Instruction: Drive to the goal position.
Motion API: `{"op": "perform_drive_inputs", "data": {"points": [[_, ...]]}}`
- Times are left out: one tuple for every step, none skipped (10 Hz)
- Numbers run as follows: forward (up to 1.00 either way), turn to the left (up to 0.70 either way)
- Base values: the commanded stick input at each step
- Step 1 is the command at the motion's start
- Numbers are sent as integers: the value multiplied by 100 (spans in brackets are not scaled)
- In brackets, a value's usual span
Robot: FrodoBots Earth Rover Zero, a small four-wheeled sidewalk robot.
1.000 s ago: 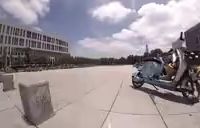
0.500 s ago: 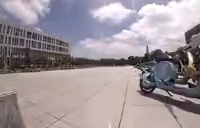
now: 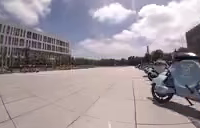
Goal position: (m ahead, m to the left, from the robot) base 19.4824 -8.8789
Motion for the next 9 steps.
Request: {"op": "perform_drive_inputs", "data": {"points": [[100, 0], [100, 0], [100, 0], [100, 0], [100, -18], [100, -33], [100, -33], [100, -33], [100, -23]]}}
